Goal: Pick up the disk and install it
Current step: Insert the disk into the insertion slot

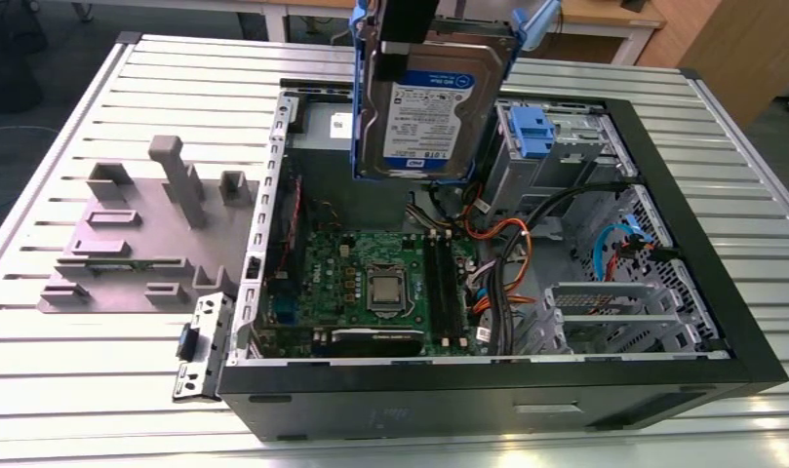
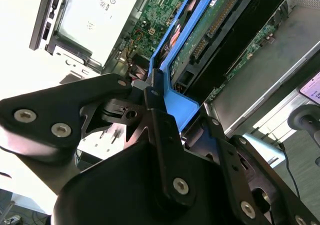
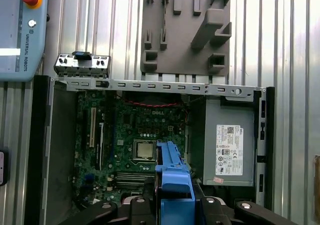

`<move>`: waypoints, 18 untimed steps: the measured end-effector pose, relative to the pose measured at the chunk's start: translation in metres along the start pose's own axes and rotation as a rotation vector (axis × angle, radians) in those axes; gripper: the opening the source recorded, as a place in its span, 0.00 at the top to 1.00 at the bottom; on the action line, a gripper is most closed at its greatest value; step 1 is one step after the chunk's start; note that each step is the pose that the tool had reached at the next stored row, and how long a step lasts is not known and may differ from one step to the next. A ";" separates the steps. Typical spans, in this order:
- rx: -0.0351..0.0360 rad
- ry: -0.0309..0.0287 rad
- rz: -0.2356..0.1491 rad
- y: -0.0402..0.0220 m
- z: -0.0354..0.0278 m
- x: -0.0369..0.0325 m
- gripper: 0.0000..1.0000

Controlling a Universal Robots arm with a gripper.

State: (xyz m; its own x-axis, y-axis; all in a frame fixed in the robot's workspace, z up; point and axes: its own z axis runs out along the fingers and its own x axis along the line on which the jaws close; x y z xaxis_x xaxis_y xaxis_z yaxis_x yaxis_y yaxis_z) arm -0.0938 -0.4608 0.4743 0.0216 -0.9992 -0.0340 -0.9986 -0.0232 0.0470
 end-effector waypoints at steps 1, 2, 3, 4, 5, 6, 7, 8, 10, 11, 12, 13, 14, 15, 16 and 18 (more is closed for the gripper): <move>0.0000 0.0000 0.000 0.0000 0.0000 0.0002 0.63; 0.0000 0.0000 0.000 0.0000 0.0000 0.0005 0.63; 0.0000 0.0000 0.000 -0.0001 0.0000 0.0010 0.63; 0.0000 0.0002 0.000 -0.0001 -0.0001 0.0016 0.63; 0.0000 0.0001 0.000 0.0000 0.0000 0.0022 0.63; -0.0001 0.0002 0.000 0.0000 -0.0001 0.0029 0.63; 0.0000 0.0002 0.000 0.0000 -0.0001 0.0040 0.63; 0.0000 0.0001 0.000 0.0000 0.0000 0.0056 0.63; 0.0000 0.0000 0.000 0.0001 0.0000 0.0091 0.63; 0.0000 0.0001 0.000 0.0001 0.0000 0.0111 0.63; 0.0000 0.0001 0.000 0.0002 0.0000 0.0132 0.63; 0.0000 0.0002 0.000 0.0002 -0.0001 0.0153 0.63; -0.0001 0.0006 0.000 0.0002 -0.0002 0.0172 0.63; 0.0000 0.0007 0.000 0.0002 -0.0002 0.0188 0.63; 0.0000 0.0008 0.000 0.0001 -0.0003 0.0205 0.63; 0.0000 0.0010 0.000 -0.0010 -0.0003 0.0227 0.63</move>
State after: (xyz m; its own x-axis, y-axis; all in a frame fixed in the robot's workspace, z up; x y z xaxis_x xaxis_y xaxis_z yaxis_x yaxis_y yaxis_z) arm -0.0923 -0.4835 0.4737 0.0215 -0.9992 -0.0330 -0.9986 -0.0230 0.0470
